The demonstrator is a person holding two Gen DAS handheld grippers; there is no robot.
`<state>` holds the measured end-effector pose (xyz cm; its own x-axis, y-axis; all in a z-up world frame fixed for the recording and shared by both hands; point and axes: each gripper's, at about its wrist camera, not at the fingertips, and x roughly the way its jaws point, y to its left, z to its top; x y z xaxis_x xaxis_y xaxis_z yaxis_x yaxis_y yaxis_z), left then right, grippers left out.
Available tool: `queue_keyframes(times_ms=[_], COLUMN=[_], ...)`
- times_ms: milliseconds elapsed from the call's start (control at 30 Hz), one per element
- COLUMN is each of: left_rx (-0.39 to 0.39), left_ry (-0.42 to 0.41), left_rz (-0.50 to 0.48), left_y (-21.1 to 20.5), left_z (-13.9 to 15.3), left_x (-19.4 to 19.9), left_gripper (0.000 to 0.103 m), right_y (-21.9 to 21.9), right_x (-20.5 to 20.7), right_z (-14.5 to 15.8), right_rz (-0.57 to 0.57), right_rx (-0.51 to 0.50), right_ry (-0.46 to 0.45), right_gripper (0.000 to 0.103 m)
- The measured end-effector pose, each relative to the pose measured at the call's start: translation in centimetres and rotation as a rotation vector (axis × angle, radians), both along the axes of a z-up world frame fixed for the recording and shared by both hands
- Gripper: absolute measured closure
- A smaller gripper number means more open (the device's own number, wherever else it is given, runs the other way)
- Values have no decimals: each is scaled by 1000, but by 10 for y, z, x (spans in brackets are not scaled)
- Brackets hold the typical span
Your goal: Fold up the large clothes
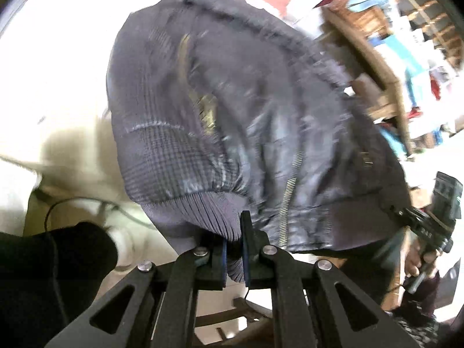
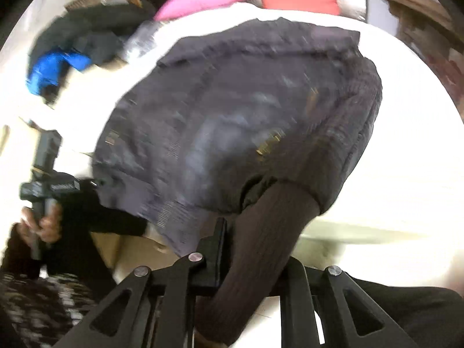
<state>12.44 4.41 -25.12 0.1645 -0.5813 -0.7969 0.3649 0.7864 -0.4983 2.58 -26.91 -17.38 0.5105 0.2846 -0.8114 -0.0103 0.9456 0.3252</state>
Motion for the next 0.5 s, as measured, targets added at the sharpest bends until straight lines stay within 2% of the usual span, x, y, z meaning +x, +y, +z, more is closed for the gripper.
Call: queue_keyframes(times_ms=[67,267,500], left_rx=[-49,-180,-227], left_ry=[-31,-104,-168], left_rz=[-10,-11,31], left_y=[3,2,-10], left_z=[20,75,134], left_x=[2,26,79], left_gripper=[95,95,95], right_y=[-3,-11,-56], right_x=[4,27,63], right_z=[17,38,67], right_rz=[9,-30,-137], right_rx=[112,324,396], right_ry=[-58,-157,-277], right_gripper=[87,87,87])
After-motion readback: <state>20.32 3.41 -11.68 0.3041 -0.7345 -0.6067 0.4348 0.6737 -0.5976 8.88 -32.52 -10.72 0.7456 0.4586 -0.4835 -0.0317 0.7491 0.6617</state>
